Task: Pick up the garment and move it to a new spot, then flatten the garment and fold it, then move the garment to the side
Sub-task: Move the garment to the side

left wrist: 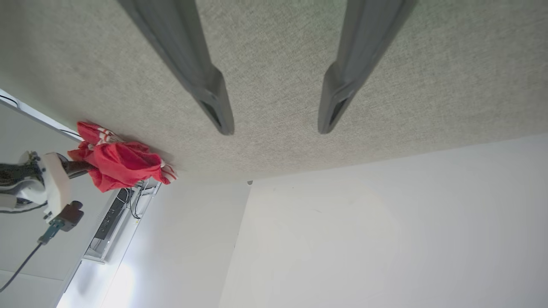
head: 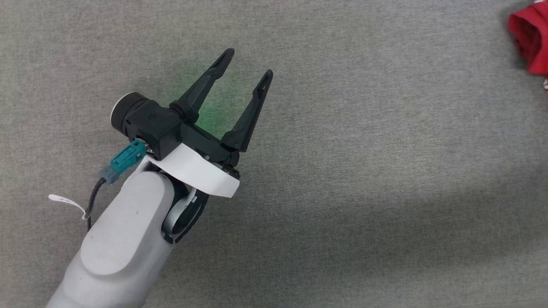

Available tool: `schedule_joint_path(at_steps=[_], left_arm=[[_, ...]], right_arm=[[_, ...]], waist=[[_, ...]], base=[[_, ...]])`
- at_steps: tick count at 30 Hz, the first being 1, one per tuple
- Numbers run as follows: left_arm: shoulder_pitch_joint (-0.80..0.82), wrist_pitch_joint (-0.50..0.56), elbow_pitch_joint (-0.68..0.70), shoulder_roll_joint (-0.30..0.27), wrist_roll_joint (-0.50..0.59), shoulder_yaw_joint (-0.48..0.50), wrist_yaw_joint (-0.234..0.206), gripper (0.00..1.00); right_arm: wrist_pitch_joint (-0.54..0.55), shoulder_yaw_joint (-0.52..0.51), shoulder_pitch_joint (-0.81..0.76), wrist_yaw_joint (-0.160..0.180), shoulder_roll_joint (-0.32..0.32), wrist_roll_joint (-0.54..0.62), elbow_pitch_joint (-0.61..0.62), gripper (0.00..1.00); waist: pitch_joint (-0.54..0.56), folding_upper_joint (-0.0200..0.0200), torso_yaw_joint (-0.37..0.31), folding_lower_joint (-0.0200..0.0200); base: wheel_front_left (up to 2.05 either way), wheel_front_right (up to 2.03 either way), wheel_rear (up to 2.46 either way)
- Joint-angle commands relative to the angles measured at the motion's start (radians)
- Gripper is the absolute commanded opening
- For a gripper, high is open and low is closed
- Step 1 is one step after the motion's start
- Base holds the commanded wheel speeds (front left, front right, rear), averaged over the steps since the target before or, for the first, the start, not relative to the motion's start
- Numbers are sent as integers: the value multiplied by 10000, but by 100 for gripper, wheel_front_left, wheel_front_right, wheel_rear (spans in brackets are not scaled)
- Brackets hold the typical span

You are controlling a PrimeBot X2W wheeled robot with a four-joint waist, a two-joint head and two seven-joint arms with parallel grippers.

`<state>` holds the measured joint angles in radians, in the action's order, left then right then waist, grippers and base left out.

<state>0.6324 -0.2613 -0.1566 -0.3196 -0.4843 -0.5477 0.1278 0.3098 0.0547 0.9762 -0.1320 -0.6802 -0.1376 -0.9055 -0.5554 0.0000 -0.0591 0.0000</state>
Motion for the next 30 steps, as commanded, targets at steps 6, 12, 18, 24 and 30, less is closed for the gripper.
schedule_joint_path(at_steps=[6,12,18,24,30], left_arm=[[199,-42,-71,-2,-23,58,34,100],[-159,-42,-67,-113,-98,481,34,100],[-807,-42,-159,-145,-310,1220,34,100],[-1532,-42,-132,-110,-320,2204,34,100],[-2492,-42,-20,189,-45,3388,34,100]], right_arm=[[-561,-69,443,24,286,252,-875,9],[-966,-183,868,24,344,414,-1416,100],[-1512,-394,1041,24,610,111,-1897,100],[-2250,-352,788,25,1115,-428,-1886,100],[-3209,-215,96,25,1785,-1188,-1605,100]], waist=[[-82,0,201,0],[159,0,171,0],[817,0,49,0],[1506,0,-39,0],[2358,0,78,0]], base=[[0,0,0],[0,0,0],[0,0,0],[0,0,0],[0,0,0]])
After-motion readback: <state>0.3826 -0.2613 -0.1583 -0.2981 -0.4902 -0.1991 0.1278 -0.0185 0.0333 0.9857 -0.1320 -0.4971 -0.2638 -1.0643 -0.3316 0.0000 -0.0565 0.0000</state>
